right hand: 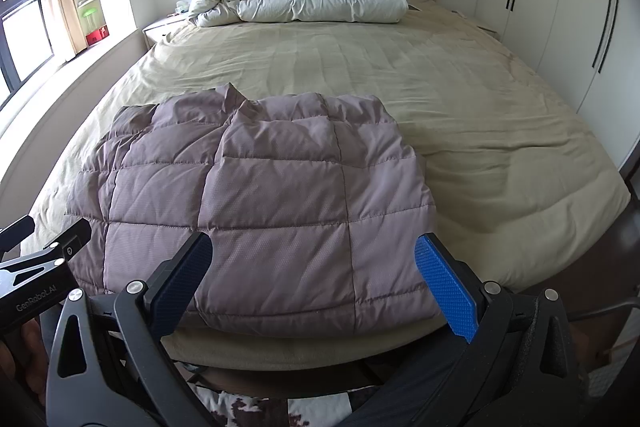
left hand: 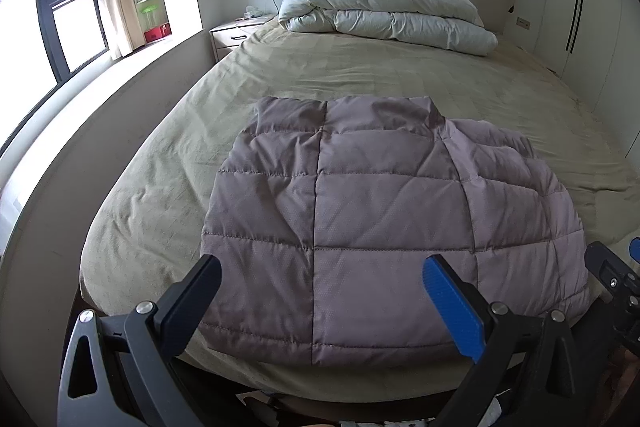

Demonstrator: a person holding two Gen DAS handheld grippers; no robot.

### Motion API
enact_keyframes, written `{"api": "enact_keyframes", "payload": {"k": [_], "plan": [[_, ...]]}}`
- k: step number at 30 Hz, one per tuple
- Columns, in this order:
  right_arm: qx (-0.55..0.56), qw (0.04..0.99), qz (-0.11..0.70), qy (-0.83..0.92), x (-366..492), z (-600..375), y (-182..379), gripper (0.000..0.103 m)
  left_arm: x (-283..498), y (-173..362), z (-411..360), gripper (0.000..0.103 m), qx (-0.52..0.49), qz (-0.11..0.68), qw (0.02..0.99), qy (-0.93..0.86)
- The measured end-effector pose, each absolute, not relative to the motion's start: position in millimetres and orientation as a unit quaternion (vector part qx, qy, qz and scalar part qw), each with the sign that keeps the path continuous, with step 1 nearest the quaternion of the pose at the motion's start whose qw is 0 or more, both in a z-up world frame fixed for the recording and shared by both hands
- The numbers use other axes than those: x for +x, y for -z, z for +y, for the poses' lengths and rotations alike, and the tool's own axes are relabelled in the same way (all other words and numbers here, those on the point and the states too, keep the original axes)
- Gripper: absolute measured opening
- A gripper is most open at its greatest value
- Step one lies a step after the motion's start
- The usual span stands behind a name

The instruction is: Fold large clothes

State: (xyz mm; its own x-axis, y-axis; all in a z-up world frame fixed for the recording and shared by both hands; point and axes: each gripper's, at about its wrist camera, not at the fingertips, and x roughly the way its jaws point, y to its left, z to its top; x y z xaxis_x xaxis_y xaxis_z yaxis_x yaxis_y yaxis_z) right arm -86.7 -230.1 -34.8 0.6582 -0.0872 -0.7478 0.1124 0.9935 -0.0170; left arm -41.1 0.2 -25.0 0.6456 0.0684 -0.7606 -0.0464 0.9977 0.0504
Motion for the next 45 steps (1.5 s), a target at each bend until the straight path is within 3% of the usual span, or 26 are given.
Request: {"api": "enact_keyframes", "payload": {"k": [45], "plan": [[0.017,0.906,0.418,0.060,-85,-232,46,0.103,-42,25,-1,0.103,0.010,0.427,0.904,-0.022]]}}
